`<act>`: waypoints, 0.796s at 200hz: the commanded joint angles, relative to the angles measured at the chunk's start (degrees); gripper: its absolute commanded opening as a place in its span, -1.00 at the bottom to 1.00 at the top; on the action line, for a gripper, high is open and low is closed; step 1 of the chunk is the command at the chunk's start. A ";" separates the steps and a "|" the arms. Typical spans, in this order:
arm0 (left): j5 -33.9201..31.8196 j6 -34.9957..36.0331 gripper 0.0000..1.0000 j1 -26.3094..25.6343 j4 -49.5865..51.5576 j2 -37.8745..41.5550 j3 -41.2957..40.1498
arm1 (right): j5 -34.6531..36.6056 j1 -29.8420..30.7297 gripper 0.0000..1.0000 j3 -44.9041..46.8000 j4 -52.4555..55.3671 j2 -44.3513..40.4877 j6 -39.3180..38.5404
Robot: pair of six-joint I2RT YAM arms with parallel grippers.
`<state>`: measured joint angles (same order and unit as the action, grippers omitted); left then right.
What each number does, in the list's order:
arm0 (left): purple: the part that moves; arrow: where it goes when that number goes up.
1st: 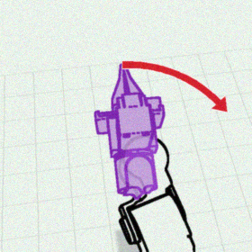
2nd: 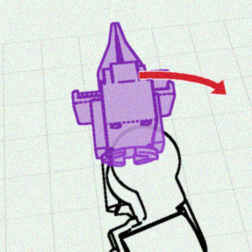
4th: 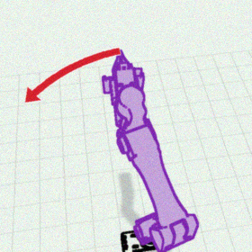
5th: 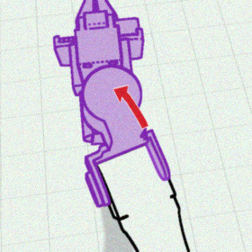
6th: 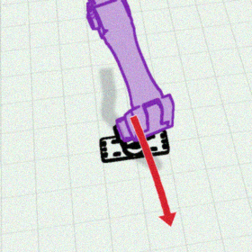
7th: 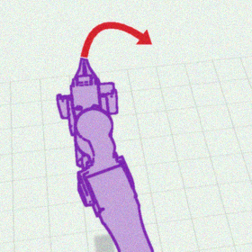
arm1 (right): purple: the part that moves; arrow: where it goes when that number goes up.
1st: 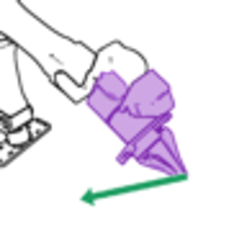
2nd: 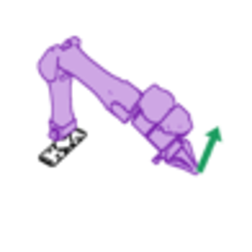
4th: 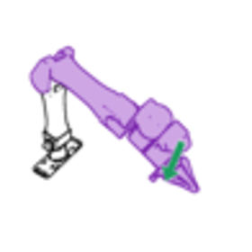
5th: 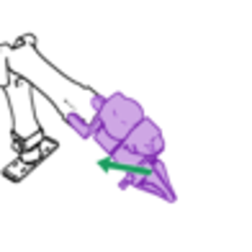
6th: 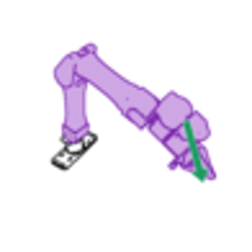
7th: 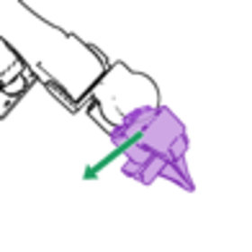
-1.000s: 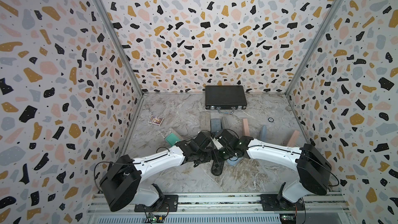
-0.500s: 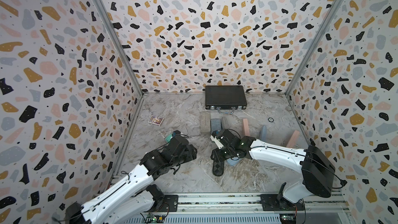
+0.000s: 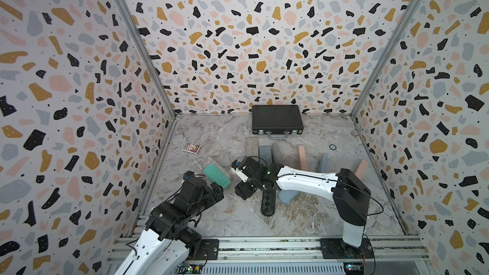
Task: Close the glasses case
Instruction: Pick up the glasses case at the center of the board.
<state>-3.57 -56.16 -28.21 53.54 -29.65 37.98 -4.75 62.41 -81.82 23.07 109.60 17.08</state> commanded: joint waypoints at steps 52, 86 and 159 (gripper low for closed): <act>-2.84 -1.31 0.98 0.96 7.48 7.20 -0.23 | 2.11 0.00 0.48 -12.55 3.47 9.00 -5.16; -1.20 -3.19 0.98 0.96 7.85 9.63 -1.95 | 2.95 -0.01 0.47 -15.29 2.41 12.66 -6.08; -0.16 -4.91 0.98 0.96 8.90 12.64 -3.23 | 4.62 -0.10 0.45 -18.72 -0.10 16.86 -7.16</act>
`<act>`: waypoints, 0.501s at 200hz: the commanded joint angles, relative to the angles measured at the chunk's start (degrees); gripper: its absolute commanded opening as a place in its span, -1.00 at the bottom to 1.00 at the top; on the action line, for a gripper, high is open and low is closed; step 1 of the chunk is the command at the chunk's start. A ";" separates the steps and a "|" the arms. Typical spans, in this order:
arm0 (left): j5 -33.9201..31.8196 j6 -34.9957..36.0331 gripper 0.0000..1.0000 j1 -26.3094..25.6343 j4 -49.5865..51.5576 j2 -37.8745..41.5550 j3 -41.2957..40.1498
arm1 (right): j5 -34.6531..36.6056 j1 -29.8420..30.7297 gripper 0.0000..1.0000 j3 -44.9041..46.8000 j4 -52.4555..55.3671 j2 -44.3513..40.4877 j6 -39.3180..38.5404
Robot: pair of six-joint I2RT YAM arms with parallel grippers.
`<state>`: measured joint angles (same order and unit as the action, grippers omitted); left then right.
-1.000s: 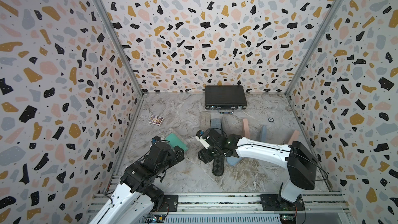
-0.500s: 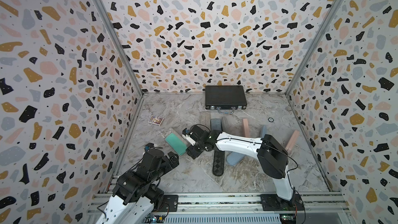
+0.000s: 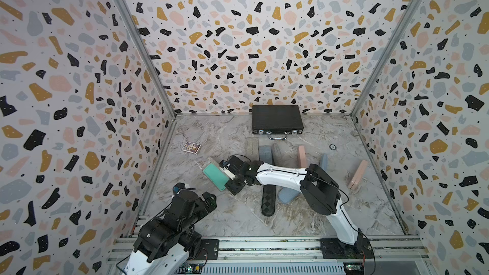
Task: Close the glasses case
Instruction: Pick up the glasses case at the center of the board.
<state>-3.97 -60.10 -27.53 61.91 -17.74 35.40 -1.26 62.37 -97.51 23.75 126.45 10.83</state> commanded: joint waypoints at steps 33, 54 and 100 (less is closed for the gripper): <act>0.01 -1.42 0.98 0.28 1.29 1.90 -0.86 | 1.26 -0.11 0.45 -3.01 -1.94 -0.24 -0.66; 0.09 -1.60 0.98 0.28 1.55 2.45 -0.99 | 1.51 -0.15 0.45 -3.46 -2.32 -0.12 -1.01; -0.01 -1.47 0.98 0.28 2.23 2.66 -0.42 | 1.10 -0.62 0.34 -6.03 -2.92 1.49 -0.65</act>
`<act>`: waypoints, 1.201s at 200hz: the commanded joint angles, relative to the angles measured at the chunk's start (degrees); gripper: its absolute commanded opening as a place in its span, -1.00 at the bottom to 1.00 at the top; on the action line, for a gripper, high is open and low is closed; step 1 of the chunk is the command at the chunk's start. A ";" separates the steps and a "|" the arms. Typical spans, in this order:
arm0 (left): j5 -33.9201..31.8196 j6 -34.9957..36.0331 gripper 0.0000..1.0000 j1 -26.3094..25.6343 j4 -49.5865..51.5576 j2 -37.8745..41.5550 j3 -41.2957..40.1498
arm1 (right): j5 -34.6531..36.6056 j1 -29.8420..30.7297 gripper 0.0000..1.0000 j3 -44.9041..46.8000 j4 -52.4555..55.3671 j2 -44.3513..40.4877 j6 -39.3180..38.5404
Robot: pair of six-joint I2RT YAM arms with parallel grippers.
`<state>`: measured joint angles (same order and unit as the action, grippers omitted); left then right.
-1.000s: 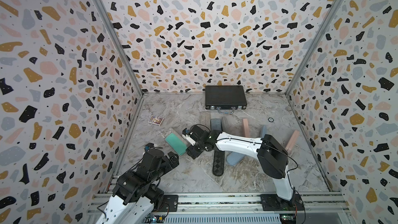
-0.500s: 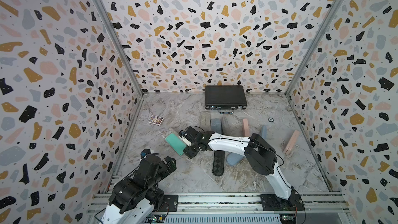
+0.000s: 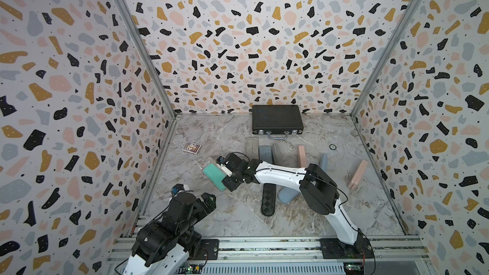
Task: Close the glasses case
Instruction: Pick up the glasses case at the center of the board, then place the glasses case at the center of the board.
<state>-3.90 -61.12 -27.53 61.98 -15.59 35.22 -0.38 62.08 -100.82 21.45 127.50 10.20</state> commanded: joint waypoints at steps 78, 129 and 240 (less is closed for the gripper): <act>0.39 -0.66 0.98 0.28 2.36 1.20 -0.59 | 0.37 -1.35 -0.79 -2.45 -1.53 0.26 2.96; 1.35 -0.77 0.99 0.28 1.75 1.84 -1.02 | 2.10 -1.40 -0.88 8.24 -4.86 -7.40 7.00; 5.23 -0.22 0.98 0.28 -6.81 -2.46 -4.38 | 10.20 0.53 -0.86 36.68 -5.67 -31.61 30.49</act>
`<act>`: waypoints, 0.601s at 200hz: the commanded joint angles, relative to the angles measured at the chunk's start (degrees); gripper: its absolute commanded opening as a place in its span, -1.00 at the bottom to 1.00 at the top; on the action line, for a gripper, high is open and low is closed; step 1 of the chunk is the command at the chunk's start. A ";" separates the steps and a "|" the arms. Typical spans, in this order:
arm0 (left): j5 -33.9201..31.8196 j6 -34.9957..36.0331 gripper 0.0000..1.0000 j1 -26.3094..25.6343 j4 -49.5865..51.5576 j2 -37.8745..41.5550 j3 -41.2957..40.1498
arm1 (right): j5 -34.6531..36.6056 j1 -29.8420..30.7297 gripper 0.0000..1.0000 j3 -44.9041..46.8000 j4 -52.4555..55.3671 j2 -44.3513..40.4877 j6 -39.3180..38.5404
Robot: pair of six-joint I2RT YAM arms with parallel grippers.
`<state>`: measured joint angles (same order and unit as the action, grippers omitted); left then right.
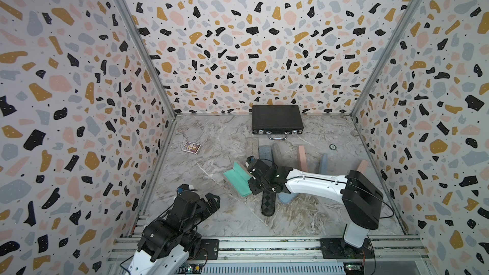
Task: Close the glasses case
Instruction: Place the glasses case at the center of the board.
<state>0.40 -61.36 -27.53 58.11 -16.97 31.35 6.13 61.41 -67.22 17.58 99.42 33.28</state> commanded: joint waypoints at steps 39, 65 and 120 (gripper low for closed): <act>2.40 -0.25 0.98 0.28 -5.21 -2.34 -2.19 | 5.45 1.97 -0.85 9.96 -6.14 -4.73 13.61; 2.72 -0.42 0.98 0.28 -5.72 -3.08 -2.98 | 4.93 2.53 -0.81 10.61 -6.09 -2.98 14.80; 3.28 -0.86 0.98 0.28 -7.76 -4.18 -4.44 | 5.50 3.96 -0.58 10.82 -4.17 -4.36 14.81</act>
<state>2.85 -61.82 -27.49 53.41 -20.16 27.94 10.28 64.64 -56.49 11.90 96.71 47.13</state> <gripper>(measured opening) 0.991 0.193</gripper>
